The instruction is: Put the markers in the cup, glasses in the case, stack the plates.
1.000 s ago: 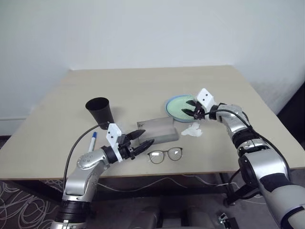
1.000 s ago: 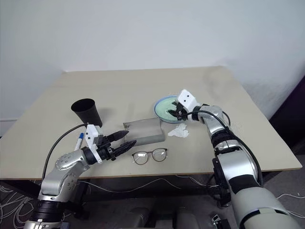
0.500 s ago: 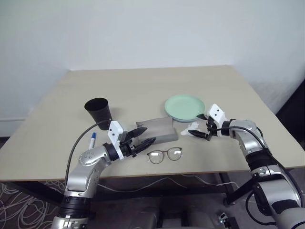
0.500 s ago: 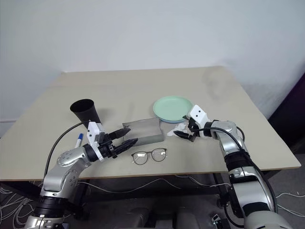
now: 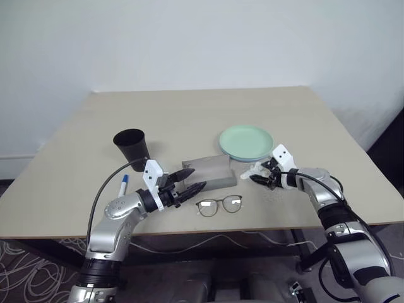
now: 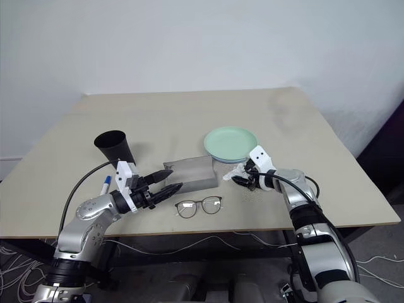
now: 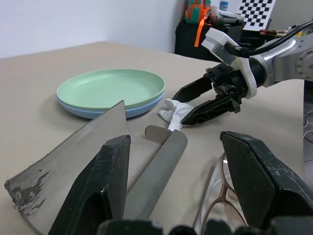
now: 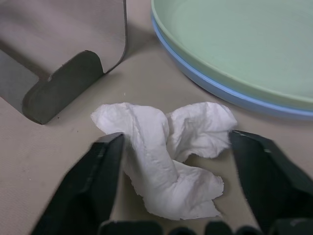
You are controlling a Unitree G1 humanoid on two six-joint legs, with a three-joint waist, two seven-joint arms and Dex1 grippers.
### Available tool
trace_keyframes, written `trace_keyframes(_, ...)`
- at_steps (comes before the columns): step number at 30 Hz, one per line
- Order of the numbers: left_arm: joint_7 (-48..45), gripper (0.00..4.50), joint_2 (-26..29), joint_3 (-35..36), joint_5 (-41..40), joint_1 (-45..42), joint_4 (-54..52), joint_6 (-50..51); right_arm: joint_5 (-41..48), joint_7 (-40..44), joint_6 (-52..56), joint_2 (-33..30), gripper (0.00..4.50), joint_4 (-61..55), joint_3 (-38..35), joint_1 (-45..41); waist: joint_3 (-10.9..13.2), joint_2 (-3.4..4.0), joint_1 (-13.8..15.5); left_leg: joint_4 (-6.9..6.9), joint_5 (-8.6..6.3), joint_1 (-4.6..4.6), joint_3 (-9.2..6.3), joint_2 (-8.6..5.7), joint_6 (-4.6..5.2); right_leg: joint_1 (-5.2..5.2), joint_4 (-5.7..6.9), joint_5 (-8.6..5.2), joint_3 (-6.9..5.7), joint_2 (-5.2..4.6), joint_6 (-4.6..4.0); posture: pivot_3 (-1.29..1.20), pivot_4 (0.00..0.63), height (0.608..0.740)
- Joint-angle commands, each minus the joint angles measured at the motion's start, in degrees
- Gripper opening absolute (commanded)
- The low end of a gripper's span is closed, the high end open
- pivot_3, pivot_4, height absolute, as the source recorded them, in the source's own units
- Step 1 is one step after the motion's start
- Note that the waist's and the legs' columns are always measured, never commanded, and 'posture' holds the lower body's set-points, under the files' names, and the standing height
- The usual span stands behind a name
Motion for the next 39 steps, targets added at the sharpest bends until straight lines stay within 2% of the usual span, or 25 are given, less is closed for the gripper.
trace_keyframes(1,-0.07,3.08,0.2,0.35,0.02,-1.08,-1.17,-1.25,1.11,0.69,0.22,-0.6,2.19,-2.41,-0.53,-1.72,0.0,0.0,0.0,0.0,0.0,0.0,0.0,0.0,0.0,0.0,0.0,0.0,0.0,0.0,0.0,0.0,0.0,0.736)
trace_keyframes(7,0.0,3.08,0.09,0.3,0.05,-1.03,-1.21,-1.43,1.64,3.8,0.57,-1.68,0.11,-5.77,-0.11,-1.01,0.0,0.0,0.0,0.0,0.0,-0.01,0.0,0.0,0.0,0.01,0.0,0.0,-0.01,-0.01,0.0,0.0,0.0,0.736)
trace_keyframes(11,0.11,3.08,0.06,0.38,0.17,-1.05,-0.87,-1.7,2.81,6.32,-0.75,-3.21,0.05,-9.75,-0.74,-1.74,0.01,-0.01,0.0,0.0,0.0,-0.06,0.0,0.0,0.0,-0.03,-0.01,0.0,-0.02,-0.02,0.0,0.0,0.0,0.736)
trace_keyframes(15,0.16,3.08,0.01,0.38,0.25,-1.26,-0.57,-1.79,3.01,4.9,-2.22,-3.25,0.05,-8.21,-1.85,-5.61,0.01,-0.02,-0.06,0.01,0.0,-0.15,-0.01,0.0,0.0,-0.12,-0.02,0.0,-0.04,-0.03,0.01,0.0,0.0,0.736)
trace_keyframes(26,0.35,3.08,-0.64,0.08,0.88,-1.97,0.47,-2.58,-2.72,-7.84,-15.42,1.94,0.05,22.74,-0.67,-22.56,0.0,-0.05,0.04,-0.06,0.0,-0.13,-0.01,0.01,0.0,-0.28,-0.1,0.01,-0.09,0.02,0.01,0.0,0.0,0.736)
trace_keyframes(30,0.68,3.08,-0.57,0.32,0.83,-1.43,-0.19,-2.66,-2.86,-9.46,-17.5,2.66,0.91,29.24,-1.69,-25.37,0.01,-0.04,-0.01,-0.06,0.01,-0.15,0.05,0.0,0.01,-0.3,-0.14,0.02,-0.04,0.04,0.02,0.0,0.0,0.736)
trace_keyframes(39,1.38,3.08,0.07,0.77,0.79,-0.28,-1.14,-2.58,-3.4,-9.89,-20.01,3.05,4.15,32.88,-1.97,-25.98,0.01,-0.02,-0.08,-0.17,0.01,-0.03,0.07,0.03,0.01,-0.24,-0.03,0.01,0.08,0.1,0.0,0.0,0.0,0.736)
